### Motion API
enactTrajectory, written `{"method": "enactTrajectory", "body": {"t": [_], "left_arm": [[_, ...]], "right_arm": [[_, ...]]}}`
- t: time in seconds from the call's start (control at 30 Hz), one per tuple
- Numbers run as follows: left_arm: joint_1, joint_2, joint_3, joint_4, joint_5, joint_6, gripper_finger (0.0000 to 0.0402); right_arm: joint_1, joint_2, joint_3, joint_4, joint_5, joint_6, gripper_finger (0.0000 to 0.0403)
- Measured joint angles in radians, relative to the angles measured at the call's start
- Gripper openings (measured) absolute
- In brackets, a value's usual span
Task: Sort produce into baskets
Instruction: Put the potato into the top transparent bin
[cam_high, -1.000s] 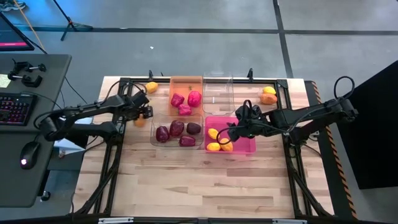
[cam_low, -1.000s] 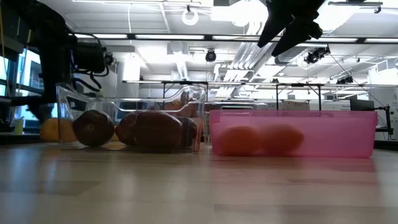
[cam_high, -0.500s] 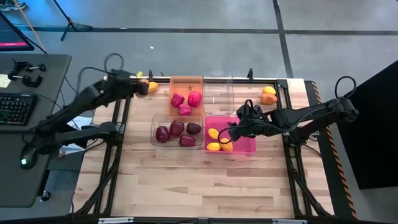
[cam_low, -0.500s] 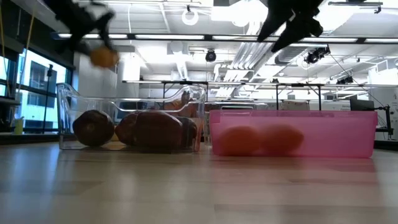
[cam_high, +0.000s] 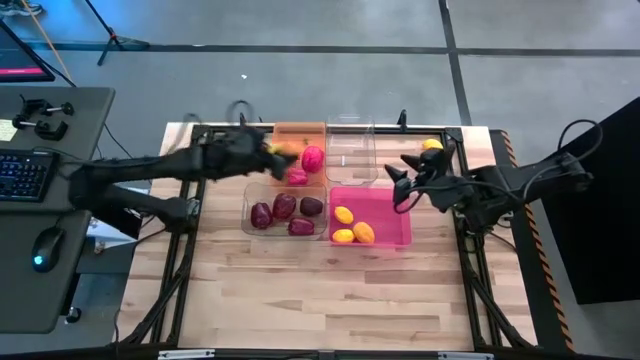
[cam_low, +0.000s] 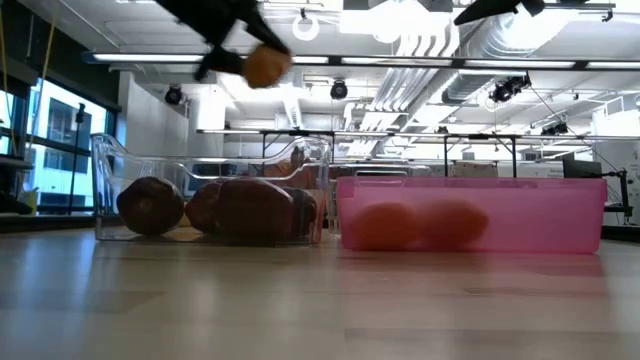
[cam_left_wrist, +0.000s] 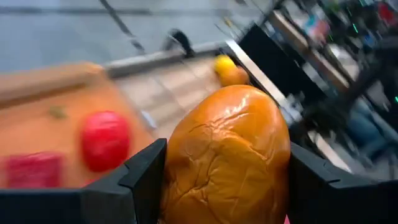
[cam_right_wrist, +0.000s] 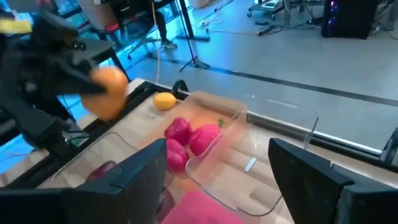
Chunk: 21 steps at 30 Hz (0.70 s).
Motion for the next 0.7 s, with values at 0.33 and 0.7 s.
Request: {"method": "enactTrajectory", "body": {"t": [0.33, 0.7], "left_arm": [[0.157, 0.547, 0.426, -0.013, 0.340, 0.271, 0.0274], [0.215, 0.746, 0.578, -0.025, 0.329, 0.228, 0.0321]], "right_arm": [[-0.027, 0.000, 0.000, -0.009, 0.008, 0.010, 0.0271], [-0.029, 0.000, 0.000, -0.008, 0.027, -0.011, 0.0271]]}}
